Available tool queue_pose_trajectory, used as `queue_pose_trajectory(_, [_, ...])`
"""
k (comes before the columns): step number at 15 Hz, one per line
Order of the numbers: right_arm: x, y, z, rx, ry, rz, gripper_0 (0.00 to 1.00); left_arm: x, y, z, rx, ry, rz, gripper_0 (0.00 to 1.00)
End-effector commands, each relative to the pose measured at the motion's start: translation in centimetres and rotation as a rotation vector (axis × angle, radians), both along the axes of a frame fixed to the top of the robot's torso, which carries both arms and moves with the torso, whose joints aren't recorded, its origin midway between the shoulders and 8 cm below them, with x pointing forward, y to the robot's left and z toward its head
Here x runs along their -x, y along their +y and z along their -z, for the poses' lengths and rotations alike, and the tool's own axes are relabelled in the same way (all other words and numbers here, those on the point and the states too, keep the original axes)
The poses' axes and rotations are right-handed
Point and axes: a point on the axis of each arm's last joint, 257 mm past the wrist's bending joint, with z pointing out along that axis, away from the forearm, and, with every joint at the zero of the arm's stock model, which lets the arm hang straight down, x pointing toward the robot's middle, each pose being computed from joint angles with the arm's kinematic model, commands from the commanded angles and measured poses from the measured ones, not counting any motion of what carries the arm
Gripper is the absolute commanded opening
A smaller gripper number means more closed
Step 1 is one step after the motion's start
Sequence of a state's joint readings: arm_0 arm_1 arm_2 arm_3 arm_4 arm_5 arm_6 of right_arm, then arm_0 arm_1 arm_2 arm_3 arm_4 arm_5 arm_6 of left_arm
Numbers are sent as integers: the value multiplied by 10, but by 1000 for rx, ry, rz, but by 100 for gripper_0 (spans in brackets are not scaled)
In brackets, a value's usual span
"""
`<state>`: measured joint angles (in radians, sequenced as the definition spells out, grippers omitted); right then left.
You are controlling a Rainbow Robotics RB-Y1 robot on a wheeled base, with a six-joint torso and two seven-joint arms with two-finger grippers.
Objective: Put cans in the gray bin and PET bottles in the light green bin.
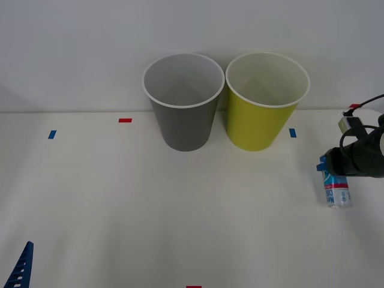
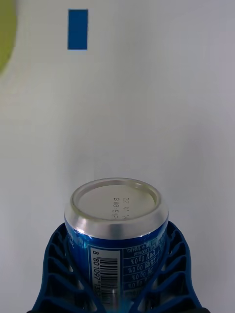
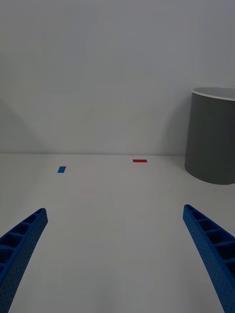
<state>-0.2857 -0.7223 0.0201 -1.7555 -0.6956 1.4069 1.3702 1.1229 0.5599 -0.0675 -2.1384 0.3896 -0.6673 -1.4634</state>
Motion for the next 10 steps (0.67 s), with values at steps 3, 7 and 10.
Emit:
queue_pose_trajectory(3, [24, -4, -43, -14, -162, -99, 0, 0, 0, 0, 0, 0, 0, 95])
queue_pose_trajectory(7, [31, 10, -83, -35, -298, -98, 0, 0, 0, 0, 0, 0, 0, 95])
queue_pose_trajectory(10, [34, 29, -136, -19, -452, -101, 0, 0, 0, 0, 0, 0, 0, 95])
